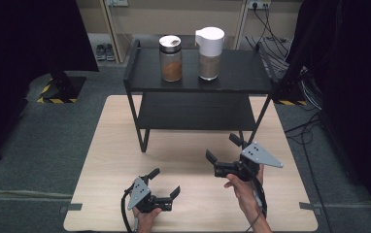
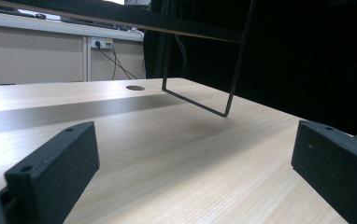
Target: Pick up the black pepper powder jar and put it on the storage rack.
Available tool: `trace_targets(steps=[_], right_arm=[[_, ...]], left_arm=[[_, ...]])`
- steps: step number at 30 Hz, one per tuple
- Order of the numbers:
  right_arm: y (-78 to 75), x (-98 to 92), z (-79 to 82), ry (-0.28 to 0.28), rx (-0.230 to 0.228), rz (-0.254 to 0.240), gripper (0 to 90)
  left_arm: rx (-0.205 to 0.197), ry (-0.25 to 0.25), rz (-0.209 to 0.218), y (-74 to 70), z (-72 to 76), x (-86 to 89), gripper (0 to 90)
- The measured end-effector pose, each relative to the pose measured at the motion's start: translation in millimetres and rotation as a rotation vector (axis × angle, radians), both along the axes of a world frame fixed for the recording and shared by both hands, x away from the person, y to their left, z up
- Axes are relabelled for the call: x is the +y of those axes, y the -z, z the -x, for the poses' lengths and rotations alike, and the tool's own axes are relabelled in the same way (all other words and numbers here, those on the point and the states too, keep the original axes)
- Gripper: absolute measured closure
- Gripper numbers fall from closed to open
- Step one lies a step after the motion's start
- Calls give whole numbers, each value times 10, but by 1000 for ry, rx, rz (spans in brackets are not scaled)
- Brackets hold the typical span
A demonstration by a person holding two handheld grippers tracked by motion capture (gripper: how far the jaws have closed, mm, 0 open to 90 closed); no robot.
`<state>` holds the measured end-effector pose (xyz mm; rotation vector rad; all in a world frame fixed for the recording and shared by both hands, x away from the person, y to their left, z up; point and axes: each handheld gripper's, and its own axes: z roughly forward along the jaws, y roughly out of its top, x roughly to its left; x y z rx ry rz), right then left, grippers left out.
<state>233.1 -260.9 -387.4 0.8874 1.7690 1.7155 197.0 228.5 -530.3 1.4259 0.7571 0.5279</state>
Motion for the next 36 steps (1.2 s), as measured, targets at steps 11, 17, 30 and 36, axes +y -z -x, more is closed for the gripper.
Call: trace_targets(steps=[11,17,30,36], right_arm=[[275,-21,151,-1,6,28,3],[445,-38,195,1,26,31,3],[744,-97,319,14,27,40,3],[826,-121,355,18,49,48,4]], left_arm=[[3,-1,3,1,-6,-2,4],[3,-1,2,0,-7,-5,4],[8,0,-1,-7,-14,-7,4],[9,-1,0,-7,-12,-4,4]])
